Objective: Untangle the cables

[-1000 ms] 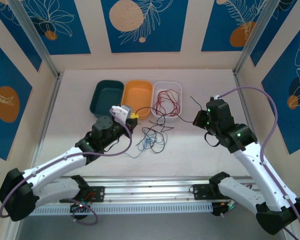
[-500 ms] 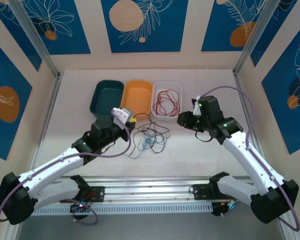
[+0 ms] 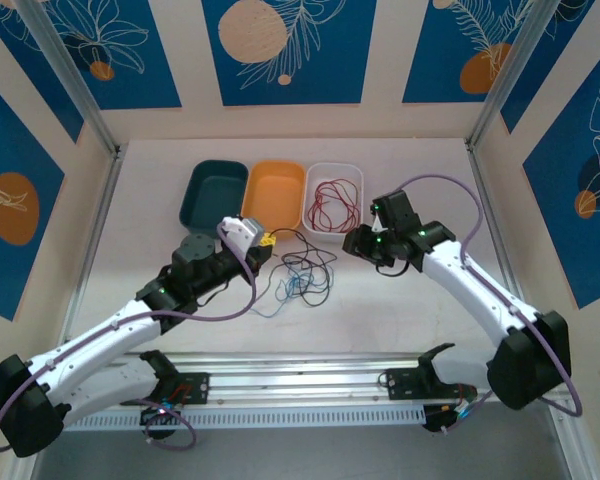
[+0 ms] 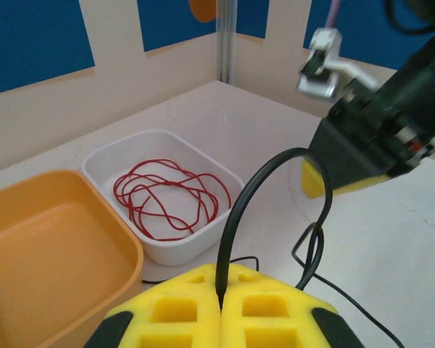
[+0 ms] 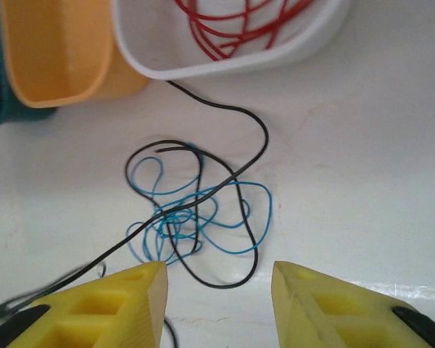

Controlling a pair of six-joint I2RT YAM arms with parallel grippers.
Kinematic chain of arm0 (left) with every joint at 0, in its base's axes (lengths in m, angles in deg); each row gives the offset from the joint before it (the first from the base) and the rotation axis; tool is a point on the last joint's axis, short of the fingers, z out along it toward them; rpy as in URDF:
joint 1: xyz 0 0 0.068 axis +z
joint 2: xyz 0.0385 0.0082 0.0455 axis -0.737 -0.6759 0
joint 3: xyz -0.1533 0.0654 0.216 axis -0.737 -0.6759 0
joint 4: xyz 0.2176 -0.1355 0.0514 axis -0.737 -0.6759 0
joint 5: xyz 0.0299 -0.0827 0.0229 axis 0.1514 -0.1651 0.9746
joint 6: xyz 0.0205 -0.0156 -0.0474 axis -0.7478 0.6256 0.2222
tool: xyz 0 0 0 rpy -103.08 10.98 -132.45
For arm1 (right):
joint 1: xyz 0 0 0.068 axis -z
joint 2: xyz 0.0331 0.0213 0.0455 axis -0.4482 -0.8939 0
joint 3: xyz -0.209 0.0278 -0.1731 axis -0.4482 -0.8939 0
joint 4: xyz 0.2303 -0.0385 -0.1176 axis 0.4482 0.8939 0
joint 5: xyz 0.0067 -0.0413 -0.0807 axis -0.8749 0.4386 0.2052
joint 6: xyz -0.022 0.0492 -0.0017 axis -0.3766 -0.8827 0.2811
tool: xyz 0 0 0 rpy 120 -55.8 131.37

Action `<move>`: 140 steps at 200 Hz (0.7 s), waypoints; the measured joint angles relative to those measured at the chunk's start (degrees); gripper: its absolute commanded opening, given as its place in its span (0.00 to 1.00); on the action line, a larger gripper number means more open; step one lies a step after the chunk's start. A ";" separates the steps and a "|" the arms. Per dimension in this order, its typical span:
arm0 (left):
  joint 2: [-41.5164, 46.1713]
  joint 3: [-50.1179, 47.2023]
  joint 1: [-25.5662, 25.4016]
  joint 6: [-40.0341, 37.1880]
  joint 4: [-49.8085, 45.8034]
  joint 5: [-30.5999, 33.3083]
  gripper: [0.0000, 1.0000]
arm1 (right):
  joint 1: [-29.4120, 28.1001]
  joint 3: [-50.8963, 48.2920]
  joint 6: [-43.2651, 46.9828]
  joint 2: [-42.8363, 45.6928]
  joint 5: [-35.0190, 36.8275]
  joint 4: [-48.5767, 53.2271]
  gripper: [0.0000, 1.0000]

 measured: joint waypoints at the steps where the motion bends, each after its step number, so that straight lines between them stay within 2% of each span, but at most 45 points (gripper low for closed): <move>1: 0.00 -0.02 0.00 0.00 0.04 0.00 0.00 | -0.02 -0.11 -0.11 -0.28 0.07 -0.11 0.43; 46: 0.00 -0.87 0.00 0.00 0.15 -0.83 0.00 | -0.61 -2.08 -5.11 -10.03 -0.46 -4.74 0.45; 140: 0.02 -1.64 0.00 0.02 0.55 -1.51 0.00 | -0.61 1.64 -7.13 -24.76 -2.38 -11.56 0.46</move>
